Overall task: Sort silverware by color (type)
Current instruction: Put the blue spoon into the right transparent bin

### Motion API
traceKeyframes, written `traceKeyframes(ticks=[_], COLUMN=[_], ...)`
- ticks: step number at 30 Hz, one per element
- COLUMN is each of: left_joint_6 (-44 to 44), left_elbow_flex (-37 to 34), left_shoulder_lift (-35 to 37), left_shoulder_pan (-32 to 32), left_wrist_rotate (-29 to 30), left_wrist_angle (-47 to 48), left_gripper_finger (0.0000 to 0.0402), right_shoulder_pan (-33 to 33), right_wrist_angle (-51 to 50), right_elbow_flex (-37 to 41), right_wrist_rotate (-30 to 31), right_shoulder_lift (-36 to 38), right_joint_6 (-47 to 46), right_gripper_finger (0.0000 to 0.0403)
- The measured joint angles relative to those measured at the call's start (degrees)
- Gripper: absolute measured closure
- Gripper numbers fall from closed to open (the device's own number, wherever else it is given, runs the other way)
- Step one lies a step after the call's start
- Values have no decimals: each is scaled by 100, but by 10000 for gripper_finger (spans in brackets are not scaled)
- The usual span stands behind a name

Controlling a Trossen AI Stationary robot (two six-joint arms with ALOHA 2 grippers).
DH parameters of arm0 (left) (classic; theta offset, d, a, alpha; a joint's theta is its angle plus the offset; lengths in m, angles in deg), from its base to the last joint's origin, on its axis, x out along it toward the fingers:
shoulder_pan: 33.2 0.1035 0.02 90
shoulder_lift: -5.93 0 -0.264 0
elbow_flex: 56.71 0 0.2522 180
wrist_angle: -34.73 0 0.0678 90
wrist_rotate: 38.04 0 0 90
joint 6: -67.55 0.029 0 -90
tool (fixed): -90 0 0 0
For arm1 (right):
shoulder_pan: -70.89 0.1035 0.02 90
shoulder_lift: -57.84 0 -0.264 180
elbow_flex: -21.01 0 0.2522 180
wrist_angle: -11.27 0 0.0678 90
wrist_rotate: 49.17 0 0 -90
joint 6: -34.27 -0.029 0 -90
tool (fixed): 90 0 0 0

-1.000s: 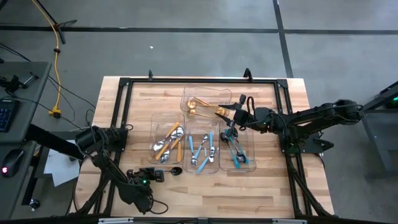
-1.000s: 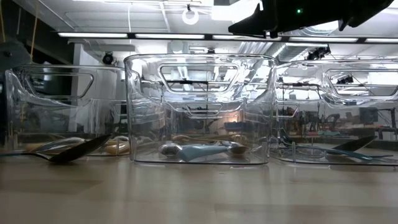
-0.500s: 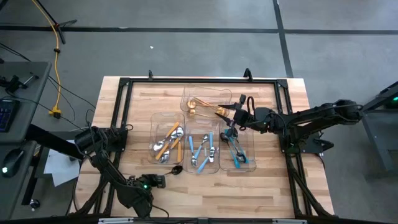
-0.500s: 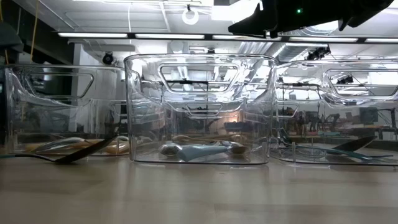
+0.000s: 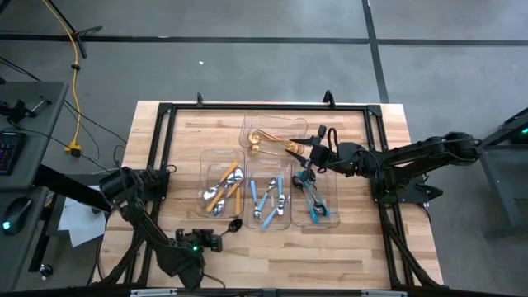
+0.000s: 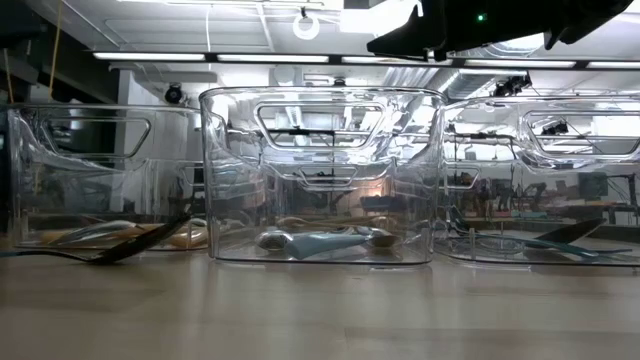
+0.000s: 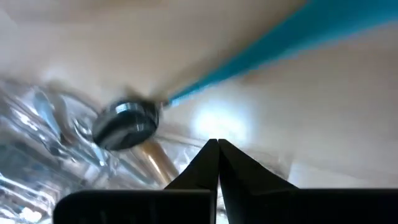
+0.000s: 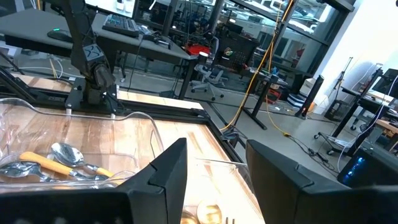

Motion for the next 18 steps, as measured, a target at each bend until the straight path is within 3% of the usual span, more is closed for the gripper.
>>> traceKeyframes(ticks=[10,18], left_joint_6=[209,1103], left_elbow_flex=[-11,-101], left_shoulder_lift=[2,4], left_shoulder_pan=[360,369], left_wrist_rotate=[43,49], left_wrist_angle=[-239,-733], left_gripper_finger=[401,401], right_shoulder_pan=[0,-2], right_wrist_angle=[-2,-2], right_elbow_flex=[0,0], right_wrist_rotate=[2,2], right_shoulder_lift=[0,0], right_joint_6=[0,0], right_gripper_finger=[253,253])
